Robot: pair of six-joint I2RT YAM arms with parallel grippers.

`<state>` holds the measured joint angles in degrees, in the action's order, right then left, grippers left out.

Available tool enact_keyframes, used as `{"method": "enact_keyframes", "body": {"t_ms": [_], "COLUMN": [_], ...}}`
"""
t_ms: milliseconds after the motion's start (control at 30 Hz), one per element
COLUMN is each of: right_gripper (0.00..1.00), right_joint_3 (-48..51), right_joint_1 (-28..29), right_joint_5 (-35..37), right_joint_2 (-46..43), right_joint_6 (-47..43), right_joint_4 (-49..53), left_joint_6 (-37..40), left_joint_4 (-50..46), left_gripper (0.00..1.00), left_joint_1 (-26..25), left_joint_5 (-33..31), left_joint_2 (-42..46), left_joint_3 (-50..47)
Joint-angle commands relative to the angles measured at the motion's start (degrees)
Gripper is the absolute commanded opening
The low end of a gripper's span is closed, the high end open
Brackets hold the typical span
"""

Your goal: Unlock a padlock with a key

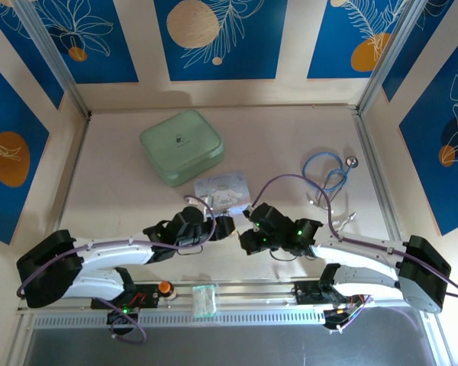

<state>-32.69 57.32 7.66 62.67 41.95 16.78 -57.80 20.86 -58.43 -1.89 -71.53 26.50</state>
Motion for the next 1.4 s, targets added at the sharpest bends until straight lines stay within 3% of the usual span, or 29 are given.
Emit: {"method": "enact_keyframes", "body": {"t_ms": [0,467,700,800,933,1000,1167,1267,1367], "right_gripper": [0.0,0.0,0.0,0.0,0.01,0.19,1.0,1.0,0.93], "right_joint_3": [-0.58,1.14,0.78,0.87,1.53,1.65,4.59,7.91,11.25], "right_joint_1": [-0.8,-2.78,-2.98,-3.16,-3.6,-4.08,-6.98,-10.91,-13.53], "right_joint_5": [-3.87,-5.44,-5.46,-5.73,-6.05,-6.46,-7.11,-12.27,-16.06], "right_joint_2": [-1.38,-3.1,-2.47,-2.25,-2.53,-2.81,-8.08,-9.67,-9.5], "right_joint_6": [-0.06,1.19,1.19,1.33,1.9,2.45,8.96,14.78,19.79], "right_joint_4": [-2.15,-4.02,-4.55,-5.03,-6.74,-7.64,-14.81,-25.36,-36.81], "left_joint_6": [1.55,1.07,-0.47,-0.55,-0.9,-2.41,-6.46,-8.55,-9.14], "left_joint_4": [2.79,2.35,6.12,5.66,5.62,6.89,12.13,17.72,18.14], "left_gripper": [0.54,0.4,0.19,0.0,0.0,0.0,0.0,0.0,0.0], "left_joint_1": [-1.32,-3.09,-3.09,-3.1,-3.05,-3.0,-3.0,-2.91,-2.91], "left_joint_5": [0.87,2.15,3.47,3.17,2.58,1.35,-5.9,-9.55,-11.72], "left_joint_2": [-0.86,-3.85,-5.28,-5.12,-4.03,-2.84,2.58,5.61,8.8], "left_joint_3": [2.3,2.28,1.36,1.36,0.94,0.13,-3.66,-6.33,-7.06]}}
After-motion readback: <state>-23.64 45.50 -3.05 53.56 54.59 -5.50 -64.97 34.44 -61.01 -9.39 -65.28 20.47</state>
